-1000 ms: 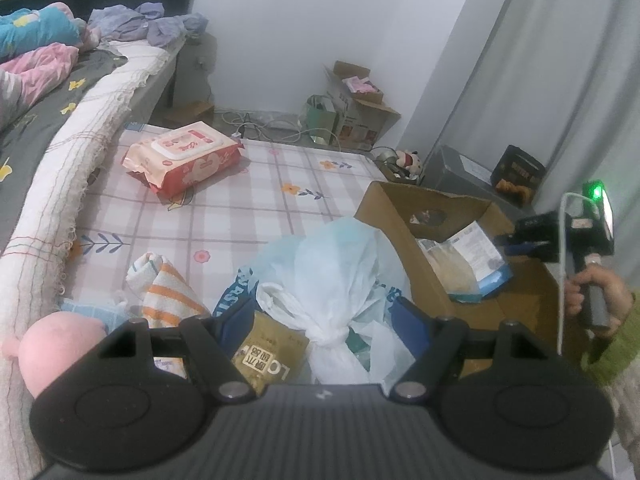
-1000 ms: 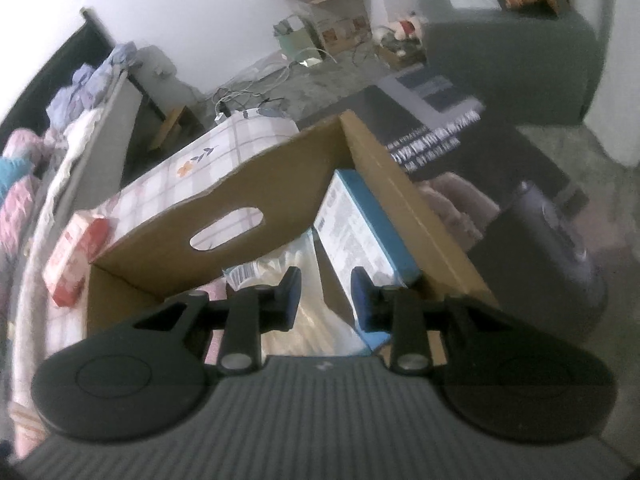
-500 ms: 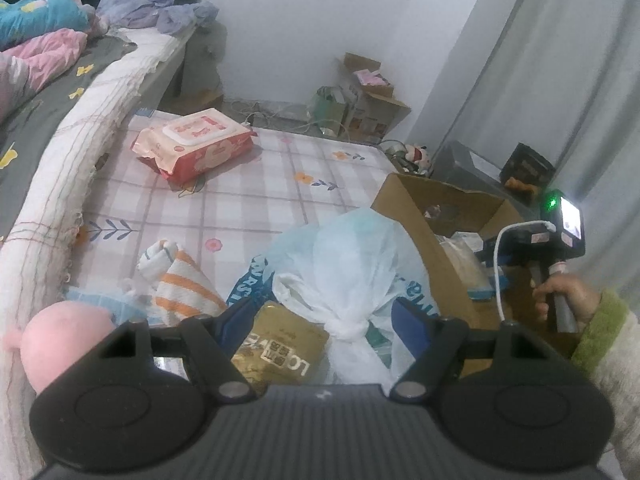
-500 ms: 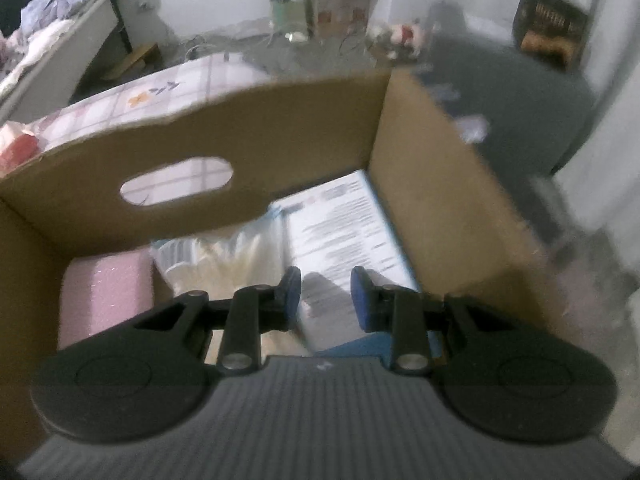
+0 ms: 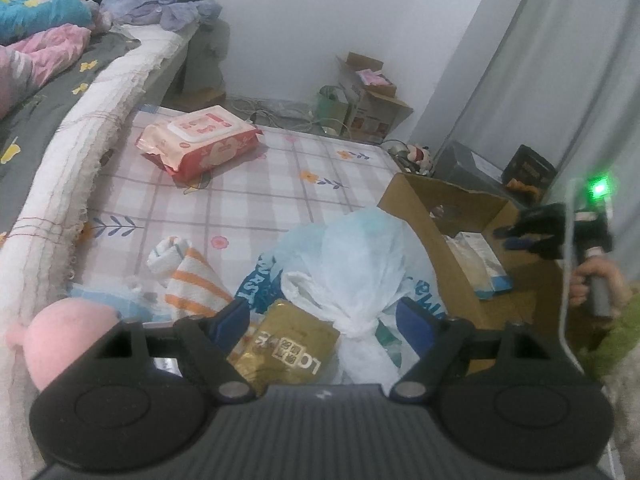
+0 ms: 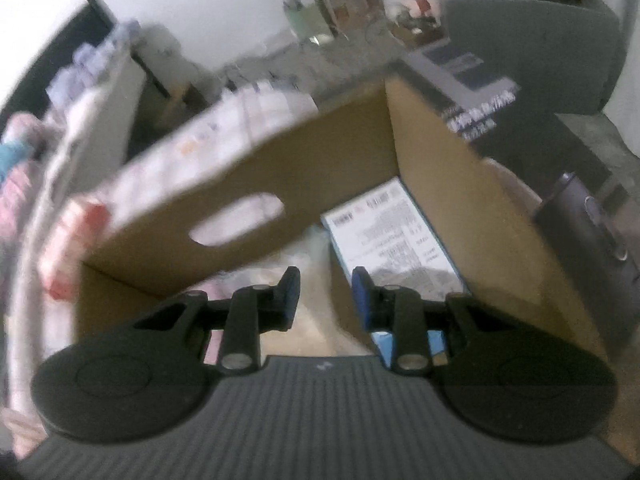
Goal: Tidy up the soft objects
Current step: 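Withdraw the right gripper from the box and move it to the pink plush toy, then close the right gripper on the pink plush toy's head and lift it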
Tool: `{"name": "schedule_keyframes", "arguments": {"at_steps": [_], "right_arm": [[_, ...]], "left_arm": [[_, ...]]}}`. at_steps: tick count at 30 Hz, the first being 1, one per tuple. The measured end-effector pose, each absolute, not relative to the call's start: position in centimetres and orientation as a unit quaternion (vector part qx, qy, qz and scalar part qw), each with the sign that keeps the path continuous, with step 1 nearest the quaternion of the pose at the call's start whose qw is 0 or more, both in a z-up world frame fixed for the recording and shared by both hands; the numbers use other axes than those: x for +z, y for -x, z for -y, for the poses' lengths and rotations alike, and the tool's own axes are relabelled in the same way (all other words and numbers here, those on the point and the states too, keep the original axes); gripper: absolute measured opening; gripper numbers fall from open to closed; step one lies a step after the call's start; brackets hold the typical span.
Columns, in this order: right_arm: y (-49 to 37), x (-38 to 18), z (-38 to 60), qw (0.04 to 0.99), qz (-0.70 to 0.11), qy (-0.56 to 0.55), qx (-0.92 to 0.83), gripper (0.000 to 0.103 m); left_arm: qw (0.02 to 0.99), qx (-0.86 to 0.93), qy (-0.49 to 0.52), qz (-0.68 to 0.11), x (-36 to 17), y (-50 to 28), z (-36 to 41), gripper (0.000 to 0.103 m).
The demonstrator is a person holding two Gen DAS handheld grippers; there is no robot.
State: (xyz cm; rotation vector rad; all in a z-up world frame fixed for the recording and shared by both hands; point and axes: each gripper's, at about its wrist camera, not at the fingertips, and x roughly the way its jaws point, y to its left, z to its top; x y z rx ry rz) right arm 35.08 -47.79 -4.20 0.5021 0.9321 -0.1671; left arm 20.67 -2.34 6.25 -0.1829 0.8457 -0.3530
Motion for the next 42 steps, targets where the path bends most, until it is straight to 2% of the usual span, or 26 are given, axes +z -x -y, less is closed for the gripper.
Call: {"name": "schedule_keyframes", "arguments": {"at_steps": [3, 4, 9, 13, 16, 23, 32, 42], "right_arm": [[-33.0, -1.0, 47.2, 0.874, -0.423, -0.231, -0.061, 0.038], [-32.2, 0.0, 46.7, 0.878, -0.418, -0.228, -0.052, 0.044], [-28.1, 4.3, 42.8, 0.898, -0.392, -0.199, 0.009, 0.056], [-25.3, 6.4, 39.4, 0.902, -0.379, -0.198, 0.063, 0.073], [-24.0, 7.2, 36.6, 0.9, -0.375, -0.198, 0.102, 0.074], [-22.4, 7.4, 29.7, 0.882, -0.384, -0.204, 0.18, 0.074], [-21.5, 4.2, 22.2, 0.847, -0.42, -0.216, 0.243, 0.074], [-22.0, 3.3, 14.7, 0.815, -0.451, -0.192, 0.309, 0.074]], "left_arm": [[0.897, -0.17, 0.085, -0.399, 6.4, -19.7, 1.8, 0.089], [0.898, -0.17, 0.084, -0.397, 6.5, -19.4, 1.7, 0.089], [0.904, -0.156, 0.075, -0.391, 6.3, -17.1, 0.3, 0.093], [0.913, -0.151, 0.076, -0.371, 6.5, -15.0, -1.5, 0.094], [0.918, -0.151, 0.078, -0.358, 6.6, -13.6, -2.7, 0.098], [0.921, -0.153, 0.089, -0.347, 5.7, -11.1, -4.9, 0.098], [0.923, -0.129, 0.078, -0.353, 4.2, -9.2, -6.6, 0.102], [0.924, -0.074, 0.067, -0.369, 2.6, -9.8, -8.5, 0.101]]}}
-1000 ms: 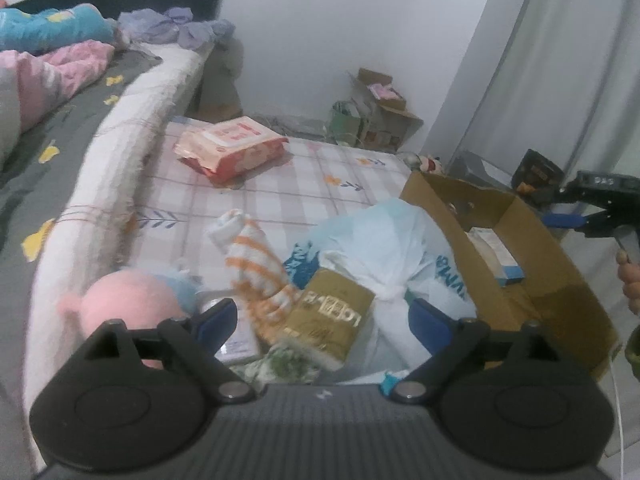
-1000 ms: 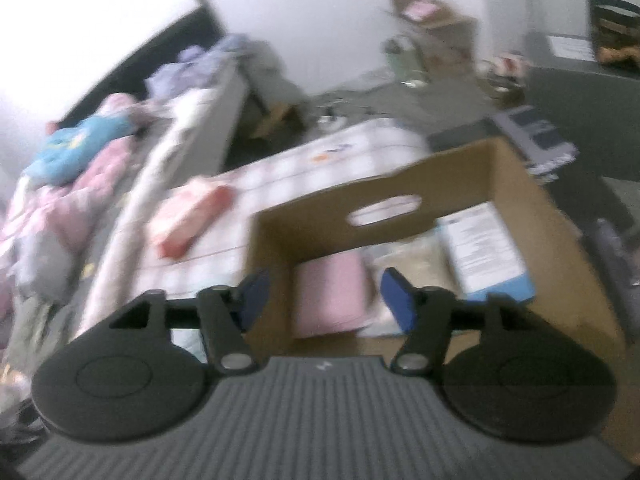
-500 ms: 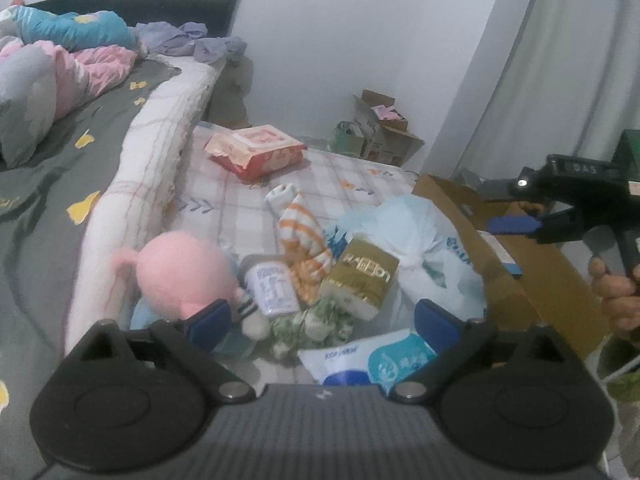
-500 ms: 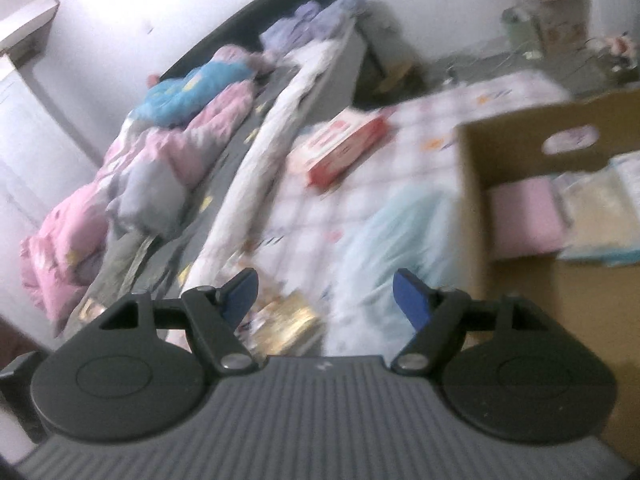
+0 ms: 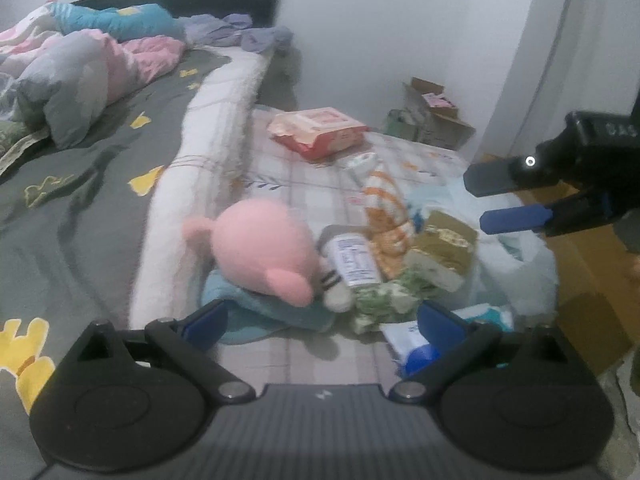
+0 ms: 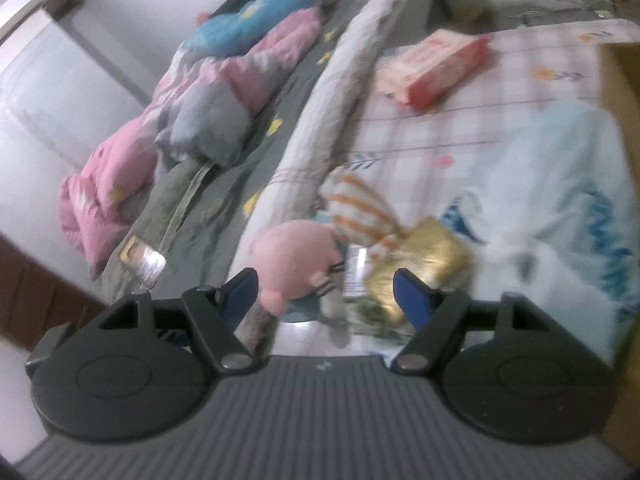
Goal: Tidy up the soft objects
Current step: 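Close the right gripper on the pink plush toy's head and lift it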
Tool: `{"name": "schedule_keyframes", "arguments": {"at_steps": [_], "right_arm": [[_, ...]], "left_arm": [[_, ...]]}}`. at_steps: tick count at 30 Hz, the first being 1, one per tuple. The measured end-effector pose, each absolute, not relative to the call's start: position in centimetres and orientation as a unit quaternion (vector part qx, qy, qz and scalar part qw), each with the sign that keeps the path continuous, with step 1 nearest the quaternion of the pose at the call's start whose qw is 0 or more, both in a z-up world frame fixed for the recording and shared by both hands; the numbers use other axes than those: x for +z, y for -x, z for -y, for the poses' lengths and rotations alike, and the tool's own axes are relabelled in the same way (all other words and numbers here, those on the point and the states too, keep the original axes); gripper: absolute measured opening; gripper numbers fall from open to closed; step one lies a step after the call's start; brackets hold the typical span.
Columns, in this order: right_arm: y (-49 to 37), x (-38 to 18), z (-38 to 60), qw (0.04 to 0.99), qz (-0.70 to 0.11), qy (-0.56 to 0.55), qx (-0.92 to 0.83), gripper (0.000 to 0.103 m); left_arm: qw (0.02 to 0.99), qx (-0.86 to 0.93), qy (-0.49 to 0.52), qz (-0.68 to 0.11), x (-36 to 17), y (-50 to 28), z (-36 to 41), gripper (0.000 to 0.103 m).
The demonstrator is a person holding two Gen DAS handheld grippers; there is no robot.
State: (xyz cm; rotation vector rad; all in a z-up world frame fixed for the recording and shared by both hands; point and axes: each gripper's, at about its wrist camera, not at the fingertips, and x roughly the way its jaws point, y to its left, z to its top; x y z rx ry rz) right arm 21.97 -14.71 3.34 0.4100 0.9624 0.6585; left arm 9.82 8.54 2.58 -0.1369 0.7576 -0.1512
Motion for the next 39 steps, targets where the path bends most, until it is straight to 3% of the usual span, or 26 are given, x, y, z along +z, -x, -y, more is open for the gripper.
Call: {"name": "schedule_keyframes", "arguments": {"at_steps": [15, 31, 34, 39], "right_arm": [[-24.0, 1.6, 7.9, 0.785, -0.487, -0.165, 0.345, 0.074], [-29.9, -0.7, -1.1, 0.793, -0.51, -0.044, 0.33, 0.075], [-30.5, -1.2, -2.5, 0.796, -0.51, -0.019, 0.326, 0.082], [-31.1, -1.5, -4.1, 0.791, -0.517, 0.012, 0.327, 0.085]], "left_arm": [[0.923, -0.058, 0.059, -0.377, 1.5, -11.5, -10.1, 0.078], [0.912, -0.064, 0.073, -0.398, 0.2, -16.2, -10.9, 0.078], [0.906, -0.06, 0.082, -0.41, -0.4, -17.0, -11.3, 0.079], [0.902, -0.062, 0.103, -0.416, -1.0, -17.8, -11.6, 0.081]]}}
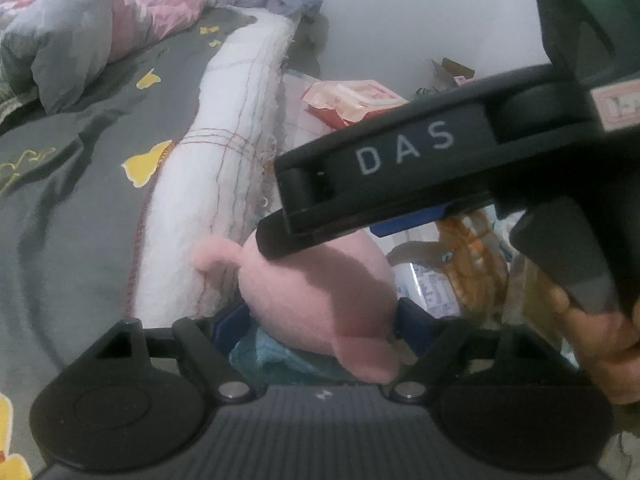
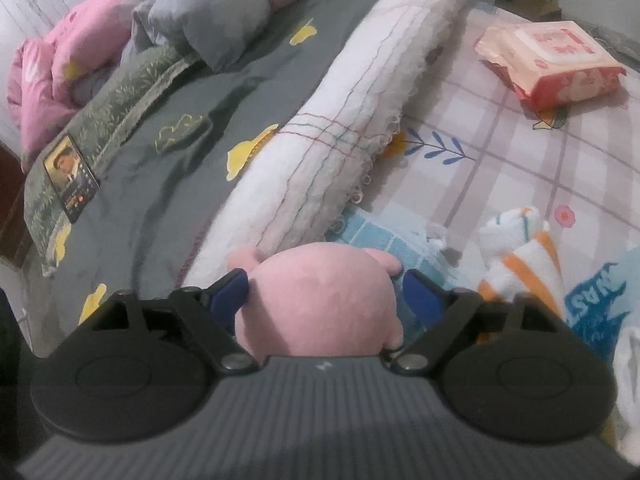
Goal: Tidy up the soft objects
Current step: 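Close the right gripper on the pink plush toy's head and lift it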
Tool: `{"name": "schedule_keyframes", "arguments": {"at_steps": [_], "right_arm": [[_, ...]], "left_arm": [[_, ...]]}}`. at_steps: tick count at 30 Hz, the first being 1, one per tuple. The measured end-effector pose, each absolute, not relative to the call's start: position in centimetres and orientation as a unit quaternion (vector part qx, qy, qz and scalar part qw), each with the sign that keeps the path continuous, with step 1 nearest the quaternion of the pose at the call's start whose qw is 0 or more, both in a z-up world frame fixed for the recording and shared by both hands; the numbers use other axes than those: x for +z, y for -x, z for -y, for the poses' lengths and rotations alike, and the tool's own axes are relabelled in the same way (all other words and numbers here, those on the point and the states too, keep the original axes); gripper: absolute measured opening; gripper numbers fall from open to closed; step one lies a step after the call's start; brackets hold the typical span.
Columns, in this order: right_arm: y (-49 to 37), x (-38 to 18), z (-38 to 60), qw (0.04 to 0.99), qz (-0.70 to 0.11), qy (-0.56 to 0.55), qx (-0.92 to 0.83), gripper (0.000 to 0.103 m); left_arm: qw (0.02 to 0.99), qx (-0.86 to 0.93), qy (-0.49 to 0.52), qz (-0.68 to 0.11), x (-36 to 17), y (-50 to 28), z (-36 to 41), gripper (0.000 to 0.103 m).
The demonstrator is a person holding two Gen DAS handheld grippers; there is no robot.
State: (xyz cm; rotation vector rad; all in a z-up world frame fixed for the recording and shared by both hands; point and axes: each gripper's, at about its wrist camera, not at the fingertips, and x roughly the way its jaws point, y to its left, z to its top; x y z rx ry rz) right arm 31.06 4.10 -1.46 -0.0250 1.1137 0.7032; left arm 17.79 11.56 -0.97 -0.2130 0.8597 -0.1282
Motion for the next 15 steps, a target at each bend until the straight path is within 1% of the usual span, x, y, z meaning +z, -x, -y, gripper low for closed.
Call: {"name": "schedule_keyframes", "arguments": {"at_steps": [6, 10, 15], "right_arm": [[-30.4, -1.0, -3.6, 0.786, -0.52, 0.0, 0.333, 0.083], [-30.4, -1.4, -3.4, 0.789, -0.521, -0.003, 0.324, 0.079], [-30.4, -1.0, -3.0, 0.788, -0.522, -0.024, 0.327, 0.076]], "left_arm": [[0.899, -0.063, 0.119, -0.416, -1.4, -18.2, -11.8, 0.082], [0.902, -0.054, 0.128, -0.408, -1.3, -18.2, -11.6, 0.079], [0.903, -0.048, 0.138, -0.403, -0.2, -17.3, -11.4, 0.078]]}}
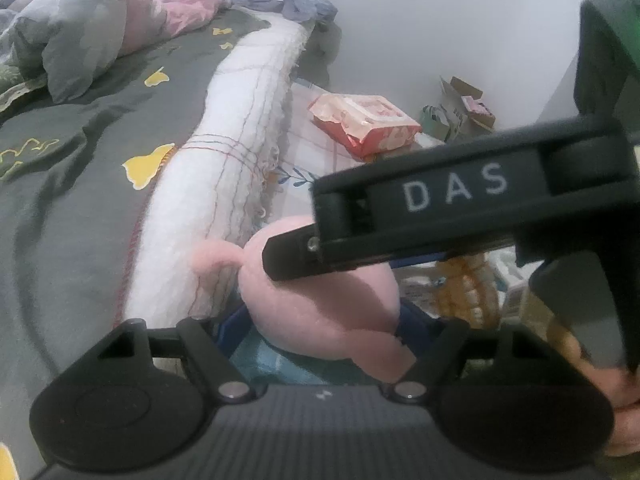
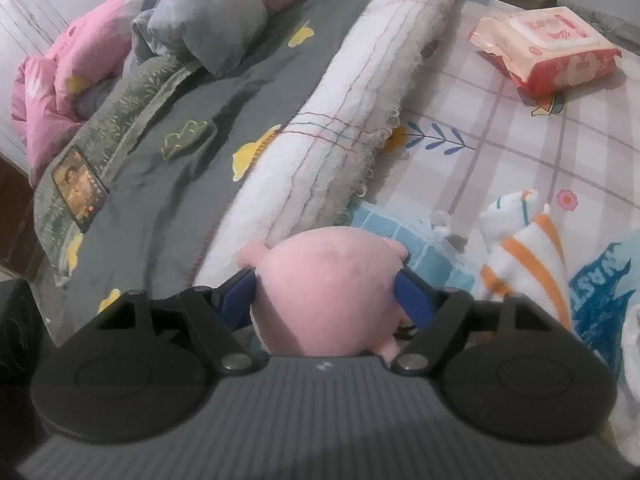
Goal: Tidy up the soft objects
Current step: 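Close the right gripper on the pink plush toy's head and lift it, then carry the pink plush toy with the right gripper into the cardboard box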
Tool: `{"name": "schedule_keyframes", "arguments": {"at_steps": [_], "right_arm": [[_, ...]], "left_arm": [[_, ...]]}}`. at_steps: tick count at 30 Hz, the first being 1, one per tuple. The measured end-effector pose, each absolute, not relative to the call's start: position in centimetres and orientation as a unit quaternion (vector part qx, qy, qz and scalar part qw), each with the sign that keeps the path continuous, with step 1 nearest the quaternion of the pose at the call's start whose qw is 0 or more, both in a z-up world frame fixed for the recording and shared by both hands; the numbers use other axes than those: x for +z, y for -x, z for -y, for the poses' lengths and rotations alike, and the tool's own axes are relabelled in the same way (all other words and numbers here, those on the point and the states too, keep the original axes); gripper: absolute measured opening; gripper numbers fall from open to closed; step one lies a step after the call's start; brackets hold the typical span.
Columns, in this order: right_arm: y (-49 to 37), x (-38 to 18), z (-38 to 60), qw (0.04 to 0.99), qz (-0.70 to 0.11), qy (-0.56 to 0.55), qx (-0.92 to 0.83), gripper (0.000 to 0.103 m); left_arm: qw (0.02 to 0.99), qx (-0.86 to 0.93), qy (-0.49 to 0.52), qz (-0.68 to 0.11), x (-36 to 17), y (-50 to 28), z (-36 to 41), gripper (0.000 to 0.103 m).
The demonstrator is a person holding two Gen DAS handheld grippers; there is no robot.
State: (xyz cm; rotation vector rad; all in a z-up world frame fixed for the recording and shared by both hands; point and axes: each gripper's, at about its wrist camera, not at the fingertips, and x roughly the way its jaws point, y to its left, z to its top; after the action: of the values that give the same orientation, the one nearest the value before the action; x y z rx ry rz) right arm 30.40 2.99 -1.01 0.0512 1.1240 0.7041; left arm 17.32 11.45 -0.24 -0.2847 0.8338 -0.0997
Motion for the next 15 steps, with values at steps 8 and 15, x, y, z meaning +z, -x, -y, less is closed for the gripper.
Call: {"name": "schedule_keyframes", "arguments": {"at_steps": [8, 15], "right_arm": [[-29.1, 0.9, -1.2, 0.781, -0.514, -0.066, 0.349, 0.075], [-27.2, 4.6, 0.6, 0.784, -0.481, -0.099, 0.38, 0.075]], "left_arm": [[0.917, -0.042, 0.128, -0.375, 2.5, -15.2, -11.2, 0.078], [0.939, -0.028, 0.112, -0.324, 6.4, -12.8, -10.1, 0.078]]}}
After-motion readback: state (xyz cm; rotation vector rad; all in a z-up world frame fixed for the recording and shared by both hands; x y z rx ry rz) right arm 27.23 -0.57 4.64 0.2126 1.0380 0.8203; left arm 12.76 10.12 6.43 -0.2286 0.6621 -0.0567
